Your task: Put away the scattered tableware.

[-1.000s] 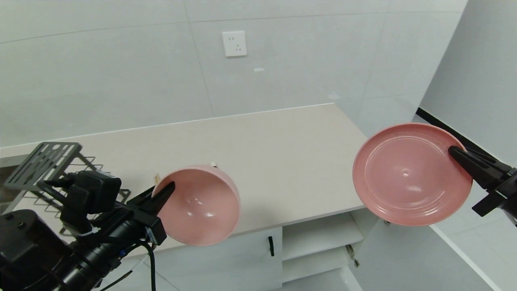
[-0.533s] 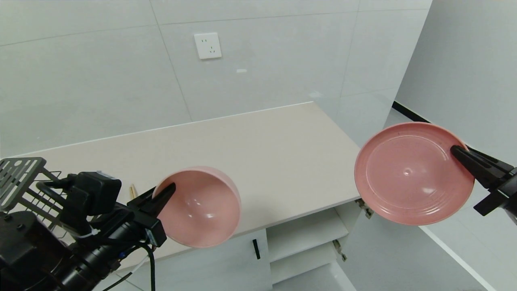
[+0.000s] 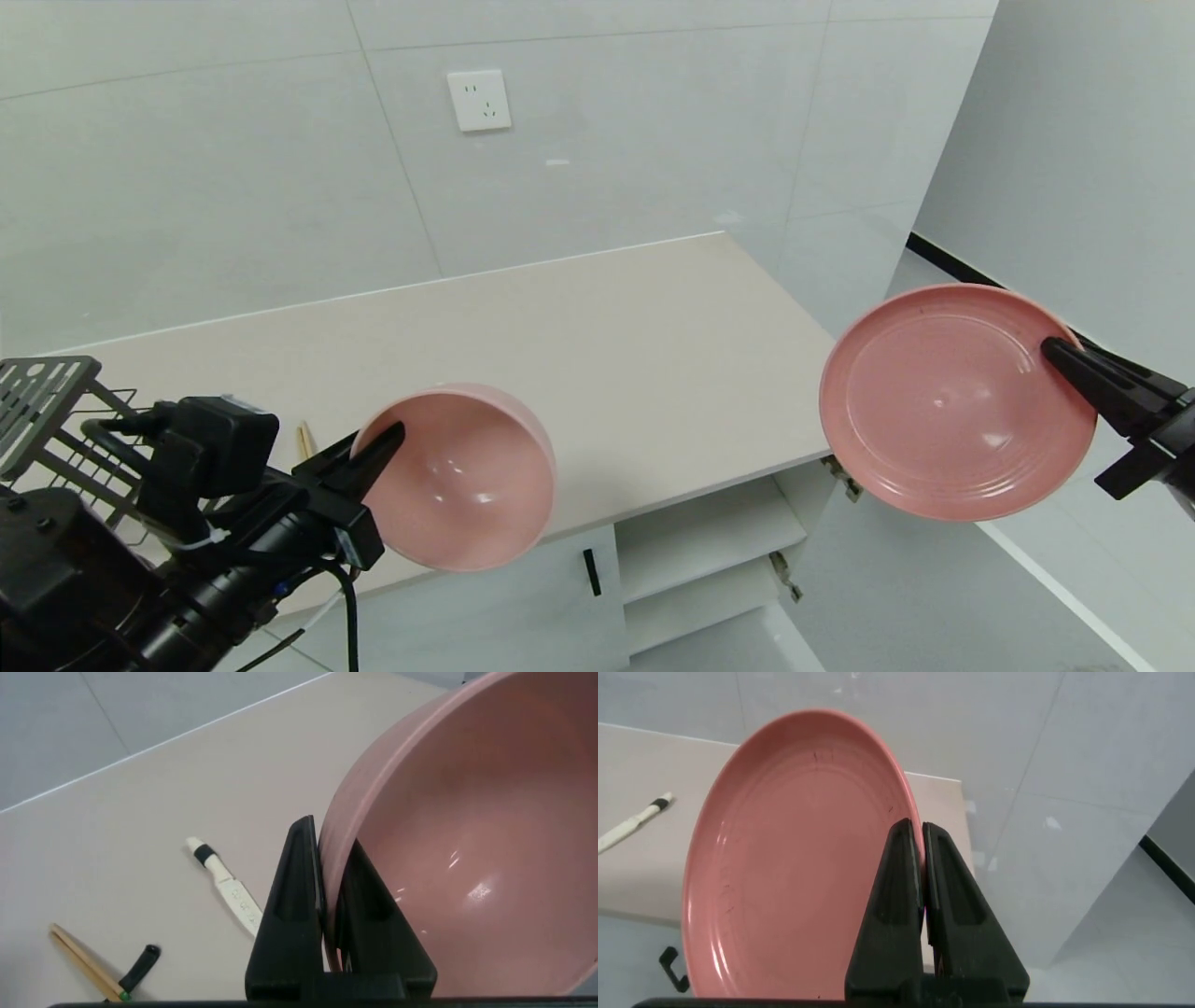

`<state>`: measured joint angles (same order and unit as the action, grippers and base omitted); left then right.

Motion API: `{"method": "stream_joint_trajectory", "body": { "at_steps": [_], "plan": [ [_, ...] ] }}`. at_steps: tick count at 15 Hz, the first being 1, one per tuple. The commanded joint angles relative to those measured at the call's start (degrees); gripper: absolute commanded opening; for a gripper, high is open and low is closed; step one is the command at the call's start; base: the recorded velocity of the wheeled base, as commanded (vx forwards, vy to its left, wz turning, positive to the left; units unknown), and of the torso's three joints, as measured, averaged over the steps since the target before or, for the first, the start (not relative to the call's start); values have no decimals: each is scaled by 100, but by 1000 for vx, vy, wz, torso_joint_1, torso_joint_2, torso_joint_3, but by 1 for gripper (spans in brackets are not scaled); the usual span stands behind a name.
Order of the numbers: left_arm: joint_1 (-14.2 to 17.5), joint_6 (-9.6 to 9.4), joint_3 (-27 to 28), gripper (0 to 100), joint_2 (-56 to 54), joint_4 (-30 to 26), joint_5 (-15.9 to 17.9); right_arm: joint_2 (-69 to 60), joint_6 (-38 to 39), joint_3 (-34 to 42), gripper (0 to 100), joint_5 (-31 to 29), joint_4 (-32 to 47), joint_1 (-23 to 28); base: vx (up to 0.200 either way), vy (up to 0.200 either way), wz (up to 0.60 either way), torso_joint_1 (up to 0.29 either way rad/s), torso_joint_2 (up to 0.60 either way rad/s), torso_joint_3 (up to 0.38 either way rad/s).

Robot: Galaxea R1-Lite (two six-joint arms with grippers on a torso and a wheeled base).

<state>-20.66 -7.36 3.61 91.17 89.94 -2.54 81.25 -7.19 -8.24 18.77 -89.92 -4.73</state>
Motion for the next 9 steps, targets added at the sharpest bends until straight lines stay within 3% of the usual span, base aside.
{"method": "stream_joint_trajectory", "body": {
  "at_steps": [1, 5, 8, 9],
  "plan": [
    [1, -2, 0, 0, -3, 6, -1, -4, -1, -2, 0, 4, -8, -2, 0, 0, 0, -173, 344, 173],
    [-17, -2, -27, 0, -12, 6, -1, 5, -1, 42, 0, 4, -8, -10, 0, 0, 0, -182, 378, 182],
    [-526, -2, -115, 0, -29, 6, -1, 22, -1, 68, 0, 4, -8, -10, 0, 0, 0, -216, 429, 209],
    [-746, -2, -106, 0, -73, 6, -1, 22, -1, 68, 0, 4, -8, -10, -200, 0, 0, -271, 535, 256]
  ]
}}
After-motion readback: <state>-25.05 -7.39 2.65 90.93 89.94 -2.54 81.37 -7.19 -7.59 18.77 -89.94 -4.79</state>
